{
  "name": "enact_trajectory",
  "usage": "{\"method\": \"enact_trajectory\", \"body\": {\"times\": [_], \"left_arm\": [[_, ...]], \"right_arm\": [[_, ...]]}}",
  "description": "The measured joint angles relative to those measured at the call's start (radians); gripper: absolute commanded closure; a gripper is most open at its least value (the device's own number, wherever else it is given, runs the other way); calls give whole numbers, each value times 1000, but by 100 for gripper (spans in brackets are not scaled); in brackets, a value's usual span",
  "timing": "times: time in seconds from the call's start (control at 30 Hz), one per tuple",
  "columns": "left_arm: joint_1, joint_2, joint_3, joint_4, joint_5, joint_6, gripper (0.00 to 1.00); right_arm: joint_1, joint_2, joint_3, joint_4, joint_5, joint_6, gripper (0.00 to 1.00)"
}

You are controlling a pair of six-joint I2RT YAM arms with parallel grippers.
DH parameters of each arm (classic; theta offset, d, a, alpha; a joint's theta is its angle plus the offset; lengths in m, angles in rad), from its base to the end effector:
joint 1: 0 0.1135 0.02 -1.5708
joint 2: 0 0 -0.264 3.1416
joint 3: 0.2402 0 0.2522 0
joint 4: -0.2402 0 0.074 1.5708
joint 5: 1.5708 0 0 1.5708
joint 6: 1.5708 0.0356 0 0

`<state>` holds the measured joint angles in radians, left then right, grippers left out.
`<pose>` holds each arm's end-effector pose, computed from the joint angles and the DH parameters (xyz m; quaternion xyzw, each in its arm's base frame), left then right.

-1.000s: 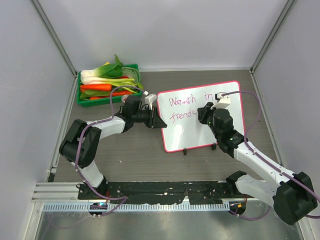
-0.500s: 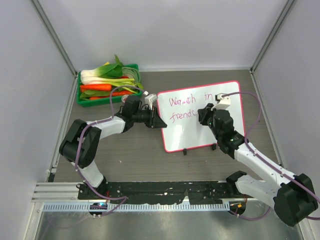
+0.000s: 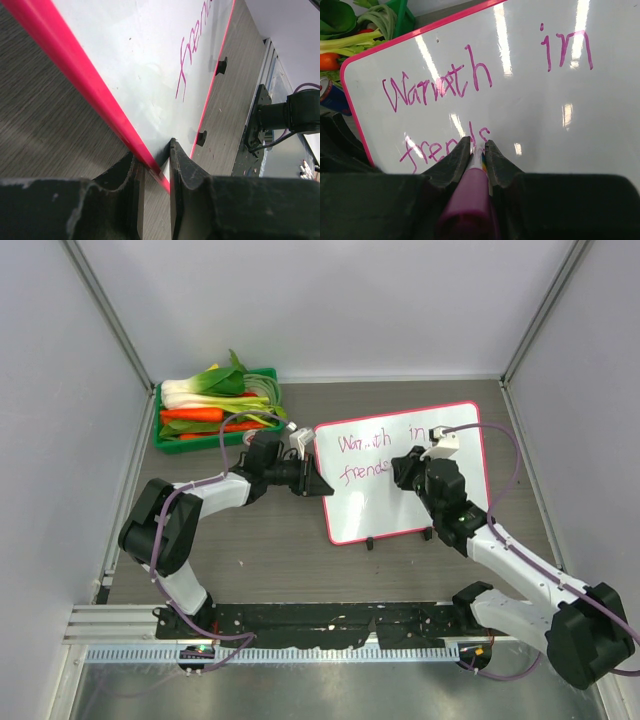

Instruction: Write a sentence on the whiteboard

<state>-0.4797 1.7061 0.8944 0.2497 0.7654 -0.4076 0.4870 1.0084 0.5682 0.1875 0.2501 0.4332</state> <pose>0.3010 -0.1844 0.1856 0.2096 0.8051 -0.4877 0.2646 0.2087 0.1005 0.2596 0.0553 0.7862 0.1814 0.5882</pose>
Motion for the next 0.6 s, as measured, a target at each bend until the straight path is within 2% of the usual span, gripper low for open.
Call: {"method": "enact_trajectory", "body": {"times": [0.6], "left_arm": [[-1, 0, 1, 0, 2, 0, 100]], "right_arm": [[-17, -18, 52, -1, 45, -5, 99]]}}
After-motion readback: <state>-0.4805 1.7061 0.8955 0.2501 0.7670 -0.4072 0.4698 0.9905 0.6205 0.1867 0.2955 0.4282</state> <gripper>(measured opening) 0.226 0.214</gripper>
